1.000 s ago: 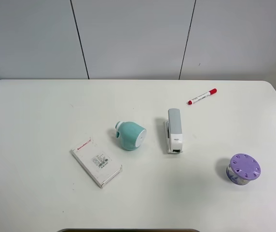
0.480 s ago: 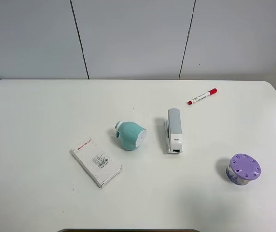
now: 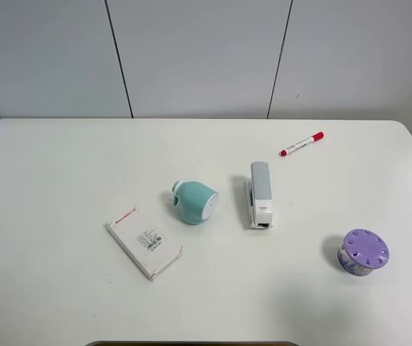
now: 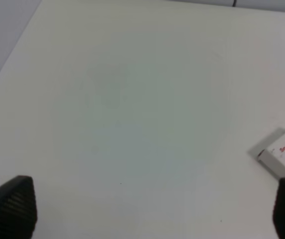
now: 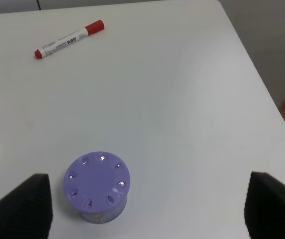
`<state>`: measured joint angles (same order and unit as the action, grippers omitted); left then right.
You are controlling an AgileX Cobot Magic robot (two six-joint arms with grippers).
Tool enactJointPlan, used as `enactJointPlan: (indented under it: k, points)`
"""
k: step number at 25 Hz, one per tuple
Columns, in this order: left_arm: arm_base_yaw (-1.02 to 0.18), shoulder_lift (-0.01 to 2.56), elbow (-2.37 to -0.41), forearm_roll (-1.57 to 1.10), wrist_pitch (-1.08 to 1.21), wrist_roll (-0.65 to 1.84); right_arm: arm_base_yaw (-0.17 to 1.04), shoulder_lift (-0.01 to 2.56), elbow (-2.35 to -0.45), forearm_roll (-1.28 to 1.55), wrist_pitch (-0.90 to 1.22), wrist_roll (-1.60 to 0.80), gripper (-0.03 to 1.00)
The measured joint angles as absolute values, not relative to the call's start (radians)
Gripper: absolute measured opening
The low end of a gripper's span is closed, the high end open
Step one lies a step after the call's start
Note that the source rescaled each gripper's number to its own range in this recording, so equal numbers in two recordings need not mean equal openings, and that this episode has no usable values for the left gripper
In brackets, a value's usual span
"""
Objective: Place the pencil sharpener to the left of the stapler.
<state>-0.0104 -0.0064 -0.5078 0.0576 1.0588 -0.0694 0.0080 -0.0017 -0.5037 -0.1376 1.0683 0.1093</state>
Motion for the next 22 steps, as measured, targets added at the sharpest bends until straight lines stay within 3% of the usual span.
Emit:
enactJointPlan:
  k: [22]
  points:
    - [-0.010,-0.006,-0.508,0.058,1.059,-0.069,0.008,-0.002,-0.504,-0.138,1.067,0.109,0.34]
